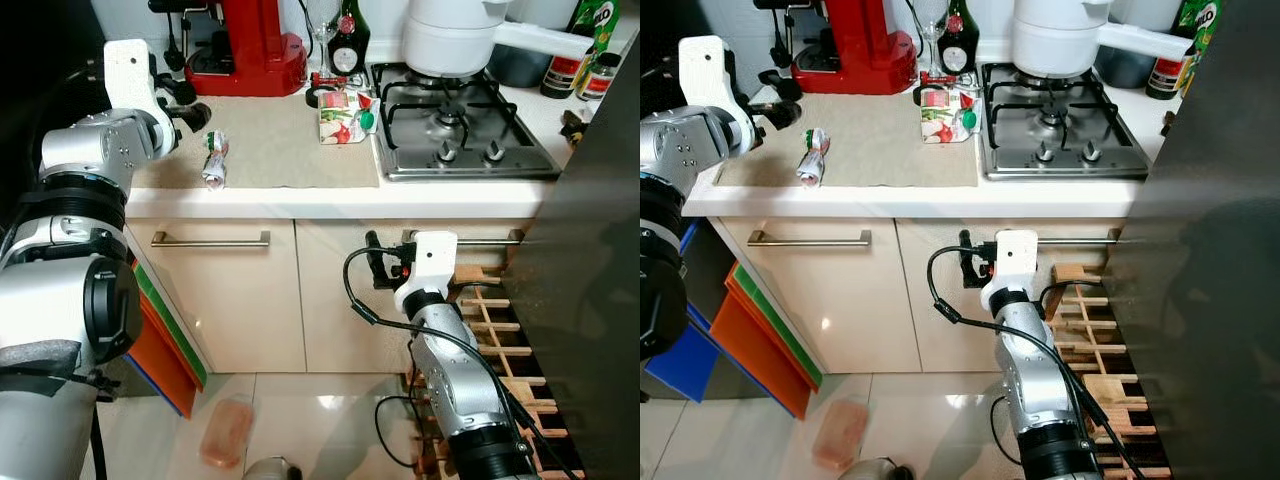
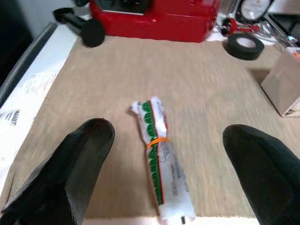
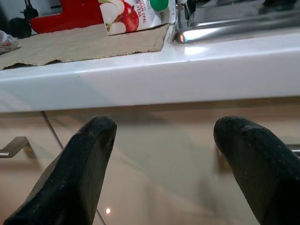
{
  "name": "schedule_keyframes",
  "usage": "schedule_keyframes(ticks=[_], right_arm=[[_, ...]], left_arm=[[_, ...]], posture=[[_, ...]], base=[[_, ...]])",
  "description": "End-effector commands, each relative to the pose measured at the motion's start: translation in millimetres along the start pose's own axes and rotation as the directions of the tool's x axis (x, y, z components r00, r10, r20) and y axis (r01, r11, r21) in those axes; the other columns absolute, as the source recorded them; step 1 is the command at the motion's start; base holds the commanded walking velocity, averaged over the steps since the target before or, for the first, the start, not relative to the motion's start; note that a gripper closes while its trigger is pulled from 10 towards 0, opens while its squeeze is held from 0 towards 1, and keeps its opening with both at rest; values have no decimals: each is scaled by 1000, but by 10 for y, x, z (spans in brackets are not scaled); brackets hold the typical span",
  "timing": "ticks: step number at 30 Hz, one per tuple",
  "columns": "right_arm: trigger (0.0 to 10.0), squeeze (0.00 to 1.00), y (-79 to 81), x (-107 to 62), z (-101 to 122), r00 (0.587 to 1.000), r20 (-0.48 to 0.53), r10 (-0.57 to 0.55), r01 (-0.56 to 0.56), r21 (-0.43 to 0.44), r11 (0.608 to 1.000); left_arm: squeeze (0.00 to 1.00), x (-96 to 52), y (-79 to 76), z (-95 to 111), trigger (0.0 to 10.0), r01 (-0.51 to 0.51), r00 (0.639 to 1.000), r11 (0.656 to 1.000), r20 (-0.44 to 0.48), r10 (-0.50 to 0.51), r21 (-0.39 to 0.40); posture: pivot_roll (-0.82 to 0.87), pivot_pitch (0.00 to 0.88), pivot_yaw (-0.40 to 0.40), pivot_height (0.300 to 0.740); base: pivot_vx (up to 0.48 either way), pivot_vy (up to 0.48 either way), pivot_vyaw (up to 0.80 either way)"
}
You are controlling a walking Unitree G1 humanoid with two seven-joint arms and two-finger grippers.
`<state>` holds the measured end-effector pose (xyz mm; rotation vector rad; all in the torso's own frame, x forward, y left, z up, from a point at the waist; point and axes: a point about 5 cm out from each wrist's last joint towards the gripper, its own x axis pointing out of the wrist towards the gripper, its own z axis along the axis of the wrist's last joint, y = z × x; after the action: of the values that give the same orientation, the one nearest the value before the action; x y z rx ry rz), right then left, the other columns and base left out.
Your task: Restocking fridge
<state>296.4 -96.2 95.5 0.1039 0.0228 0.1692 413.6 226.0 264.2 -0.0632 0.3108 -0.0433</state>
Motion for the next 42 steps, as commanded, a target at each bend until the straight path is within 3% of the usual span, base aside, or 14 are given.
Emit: schedule_keyframes(ticks=[1, 11, 18, 22, 32, 42], right_arm=[[10000, 27, 81, -15, 10, 1000, 1, 10, -10, 18, 1000], [10000, 27, 38, -164, -13, 1000, -20, -24, 24, 18, 1000], [10000, 24, 86, -255, 22, 1000, -15, -14, 14, 7, 1000], [10000, 27, 7, -346, 61, 998, -17, -58, 58, -1, 998], [10000, 24, -39, -544, -12, 994, -73, -84, 84, -3, 996], [10000, 27, -85, -604, -26, 993, -106, -53, 50, -29, 998]], left_arm=[[0, -18, 15, 95, 10000, -11, 1000, 999, 26, 10, 37], [0, 13, 78, -17, 10000, -60, 998, 993, -3, 60, 103], [0, 25, 54, -63, 10000, -9, 999, 988, -32, 14, 156], [0, 40, 67, -106, 10000, -39, 999, 985, -29, 44, 168], [0, 47, 147, -196, 10000, -113, 993, 986, -23, 117, 125], [0, -29, 229, 56, 10000, -152, 987, 985, 65, 146, 85]], posture=[[102, 33, 102, 740], [57, 94, 127, 740], [-15, 126, 180, 740], [-41, 140, 189, 740], [-60, 161, 172, 740], [-45, 134, 129, 740]], base=[[0, 0, 0], [0, 0, 0], [0, 0, 0], [0, 0, 0], [0, 0, 0], [0, 0, 0]])
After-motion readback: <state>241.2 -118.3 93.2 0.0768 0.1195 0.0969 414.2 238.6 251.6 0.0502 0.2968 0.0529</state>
